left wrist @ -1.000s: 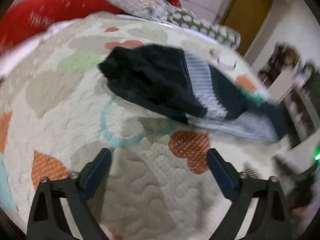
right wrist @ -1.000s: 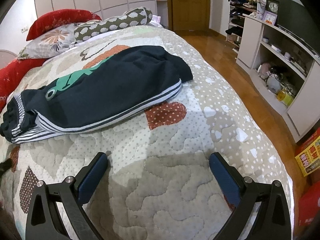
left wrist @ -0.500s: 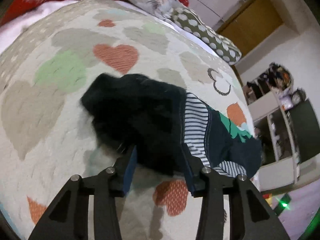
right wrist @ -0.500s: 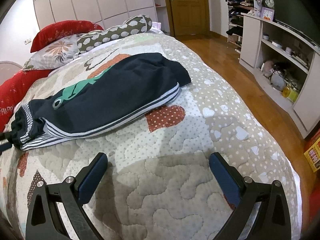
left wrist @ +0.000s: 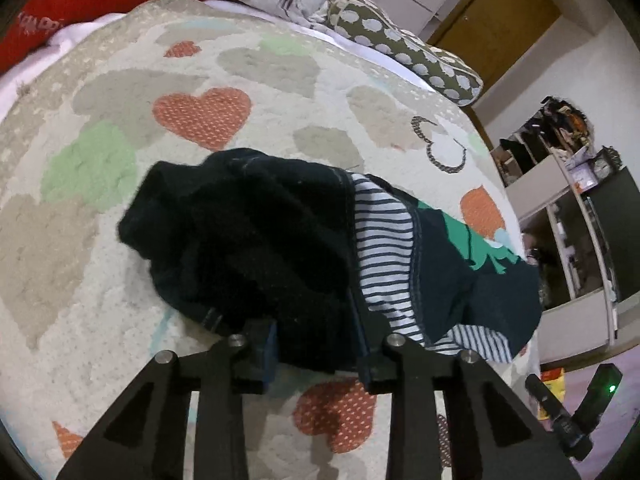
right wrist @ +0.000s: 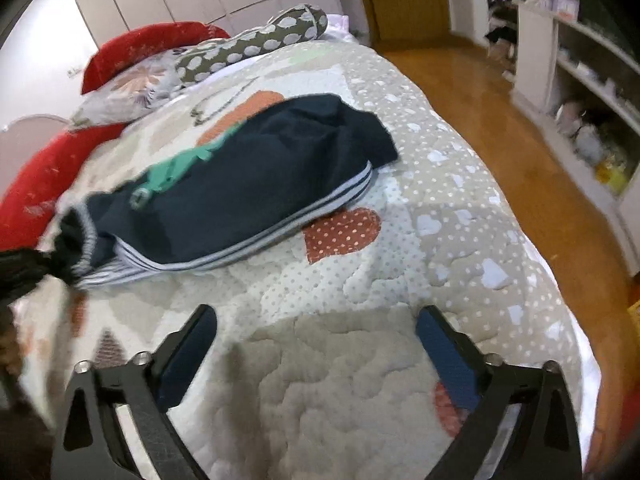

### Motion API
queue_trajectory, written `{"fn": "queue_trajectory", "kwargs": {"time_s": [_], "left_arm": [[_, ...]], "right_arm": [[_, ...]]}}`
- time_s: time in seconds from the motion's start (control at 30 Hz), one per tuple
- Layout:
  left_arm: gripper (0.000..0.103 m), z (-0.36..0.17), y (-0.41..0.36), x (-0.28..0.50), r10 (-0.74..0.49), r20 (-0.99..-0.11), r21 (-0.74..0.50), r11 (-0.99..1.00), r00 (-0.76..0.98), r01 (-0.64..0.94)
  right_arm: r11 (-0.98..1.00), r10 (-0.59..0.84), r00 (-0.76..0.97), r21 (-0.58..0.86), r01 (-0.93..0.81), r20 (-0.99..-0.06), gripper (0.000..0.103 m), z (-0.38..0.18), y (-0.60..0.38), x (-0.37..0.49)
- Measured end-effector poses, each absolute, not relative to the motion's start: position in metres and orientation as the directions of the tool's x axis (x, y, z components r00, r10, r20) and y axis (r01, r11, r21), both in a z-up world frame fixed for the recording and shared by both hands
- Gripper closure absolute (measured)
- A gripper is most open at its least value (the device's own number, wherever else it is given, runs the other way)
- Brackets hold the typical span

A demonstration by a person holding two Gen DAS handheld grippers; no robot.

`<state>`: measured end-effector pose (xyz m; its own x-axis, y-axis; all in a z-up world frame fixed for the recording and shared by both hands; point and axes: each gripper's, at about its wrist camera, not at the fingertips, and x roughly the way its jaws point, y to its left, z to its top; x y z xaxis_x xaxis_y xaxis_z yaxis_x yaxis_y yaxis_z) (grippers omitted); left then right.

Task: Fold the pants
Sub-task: 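Grasp the navy pants waistband with the left tool while the right tool grasps the other edge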

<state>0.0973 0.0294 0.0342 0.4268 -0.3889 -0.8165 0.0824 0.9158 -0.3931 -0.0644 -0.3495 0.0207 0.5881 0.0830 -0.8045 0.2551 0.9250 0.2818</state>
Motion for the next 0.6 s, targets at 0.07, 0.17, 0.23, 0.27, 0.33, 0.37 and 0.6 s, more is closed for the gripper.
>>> {"fn": "queue_trajectory", "kwargs": {"time_s": [0.07,0.17,0.23,0.27,0.33,0.37,0.6], "left_arm": [[0.097,0.036,0.024,0.097,-0.370,-0.822,-0.358,0.927,0.432,0.112],[0.097,0.044,0.023,0.090,-0.361,-0.814,-0.344,0.931,0.455,0.123],[0.097,0.054,0.026,0.082,-0.364,-0.801,-0.347,0.929,0.476,0.127],[0.097,0.059,0.029,0.080,-0.375,-0.792,-0.358,0.924,0.481,0.130],[0.097,0.068,0.035,0.077,-0.399,-0.777,-0.386,0.913,0.486,0.131],[0.097,0.072,0.037,0.077,-0.408,-0.772,-0.397,0.908,0.487,0.132],[0.097,0.091,0.057,0.083,-0.477,-0.734,-0.483,0.867,0.483,0.123]], "right_arm": [[0.880,0.153,0.608,0.387,0.274,-0.779,0.014,0.030,-0.367,-0.068],[0.849,0.184,0.620,0.442,0.291,-0.763,0.020,0.035,-0.378,-0.062],[0.856,0.135,0.616,0.405,0.322,-0.776,0.026,0.038,-0.384,-0.048],[0.859,0.117,0.615,0.390,0.332,-0.780,0.026,0.037,-0.386,-0.042],[0.861,0.078,0.602,0.358,0.361,-0.795,0.028,0.034,-0.391,-0.025],[0.860,0.074,0.593,0.352,0.369,-0.801,0.029,0.031,-0.393,-0.018],[0.854,0.081,0.582,0.357,0.378,-0.810,0.093,0.035,-0.392,0.013]]}}
